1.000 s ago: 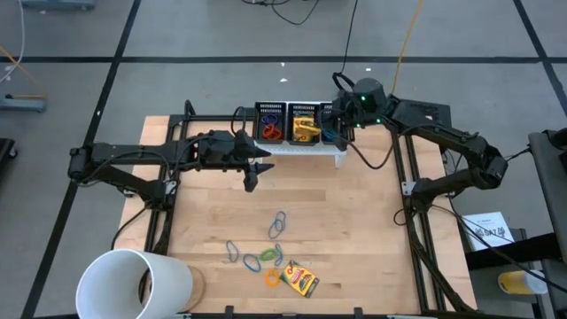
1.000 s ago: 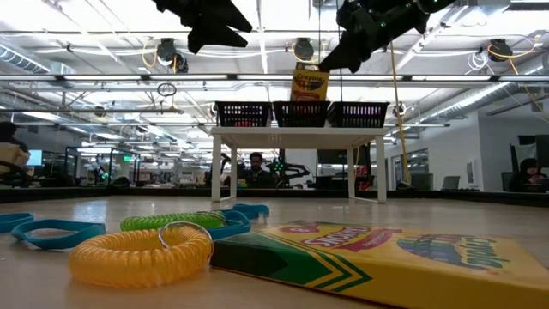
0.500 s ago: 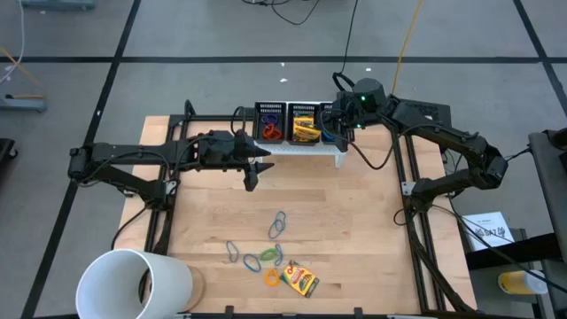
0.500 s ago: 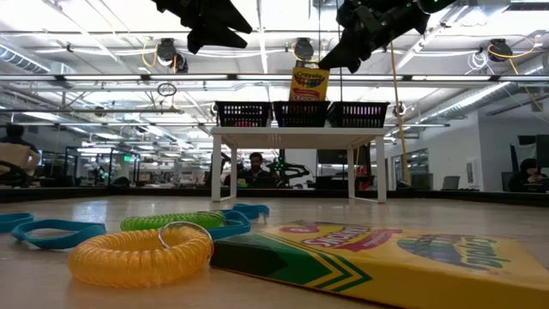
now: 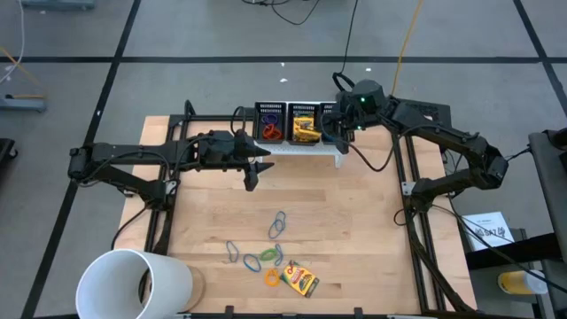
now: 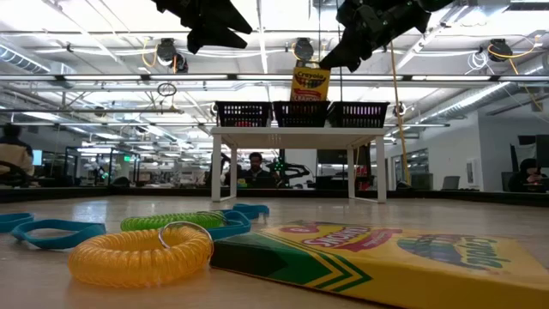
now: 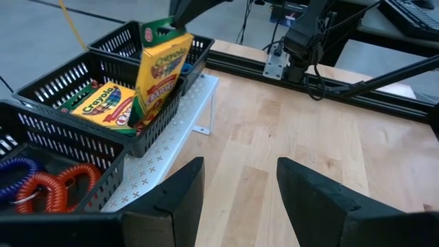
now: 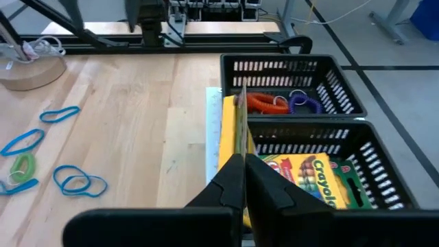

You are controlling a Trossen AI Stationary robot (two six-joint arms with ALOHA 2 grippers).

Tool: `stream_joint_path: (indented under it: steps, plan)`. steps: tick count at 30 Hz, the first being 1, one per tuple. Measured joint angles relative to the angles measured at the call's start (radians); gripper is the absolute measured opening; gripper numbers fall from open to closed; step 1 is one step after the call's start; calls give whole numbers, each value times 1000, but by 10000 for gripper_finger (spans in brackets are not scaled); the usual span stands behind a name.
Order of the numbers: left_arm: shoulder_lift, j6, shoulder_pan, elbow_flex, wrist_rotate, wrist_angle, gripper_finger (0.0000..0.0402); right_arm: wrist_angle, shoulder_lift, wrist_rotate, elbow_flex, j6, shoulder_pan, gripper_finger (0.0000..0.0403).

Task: Pick & Place Office Desk Supplies
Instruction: Put the crayon box into the middle black bin on the shelf

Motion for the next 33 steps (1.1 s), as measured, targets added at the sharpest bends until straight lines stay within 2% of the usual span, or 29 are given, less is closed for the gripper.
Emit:
stream_joint_path:
  steps: [14,20,24,33]
  plan:
    - [0,-1,0,0,-2,0,191,8,26,7,0,-27,20,0]
    - [0,-1,0,0,-2,0,191,12,27,110,0,-66,27,5]
    - [0,-1,0,0,-2,0,191,16,27,165,0,-106,33,31]
    - [0,-4,0,0,-2,0,191,106,27,181,0,-129,33,121]
